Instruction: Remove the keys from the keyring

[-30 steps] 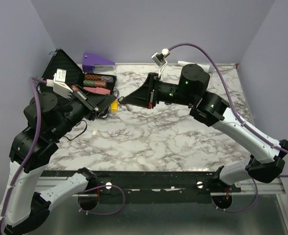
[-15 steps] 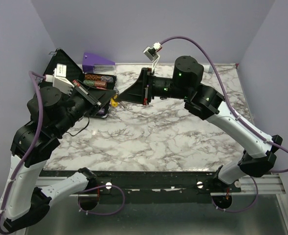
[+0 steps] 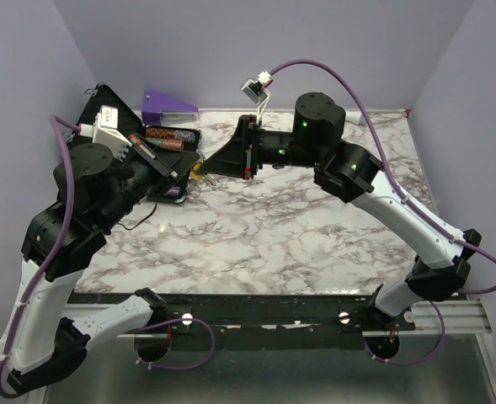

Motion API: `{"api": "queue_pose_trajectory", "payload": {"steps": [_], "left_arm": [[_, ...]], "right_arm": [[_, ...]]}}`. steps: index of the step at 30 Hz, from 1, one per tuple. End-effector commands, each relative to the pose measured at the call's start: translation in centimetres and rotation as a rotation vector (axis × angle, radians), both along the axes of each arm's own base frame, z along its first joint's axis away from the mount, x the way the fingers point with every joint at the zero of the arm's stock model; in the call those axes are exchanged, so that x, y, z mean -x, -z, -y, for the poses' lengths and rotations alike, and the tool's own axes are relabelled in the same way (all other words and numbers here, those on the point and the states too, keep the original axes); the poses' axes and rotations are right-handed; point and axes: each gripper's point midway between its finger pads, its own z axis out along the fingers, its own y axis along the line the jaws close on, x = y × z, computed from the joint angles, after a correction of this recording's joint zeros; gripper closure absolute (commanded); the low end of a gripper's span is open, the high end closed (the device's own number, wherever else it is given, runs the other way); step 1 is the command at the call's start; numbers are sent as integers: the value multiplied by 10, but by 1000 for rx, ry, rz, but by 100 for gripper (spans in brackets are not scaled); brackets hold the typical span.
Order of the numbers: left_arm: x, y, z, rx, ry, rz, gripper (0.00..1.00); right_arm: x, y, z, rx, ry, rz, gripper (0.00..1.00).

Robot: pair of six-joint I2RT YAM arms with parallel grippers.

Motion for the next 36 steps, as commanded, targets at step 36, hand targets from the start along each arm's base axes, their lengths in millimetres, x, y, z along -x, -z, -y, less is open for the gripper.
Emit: {"api": "queue_pose_trajectory", "payload": {"steps": [36], "left_arm": [[-9, 84, -36, -516, -16, 65, 100]], "right_arm": [[-47, 135, 112, 307, 666, -208, 99]]}}
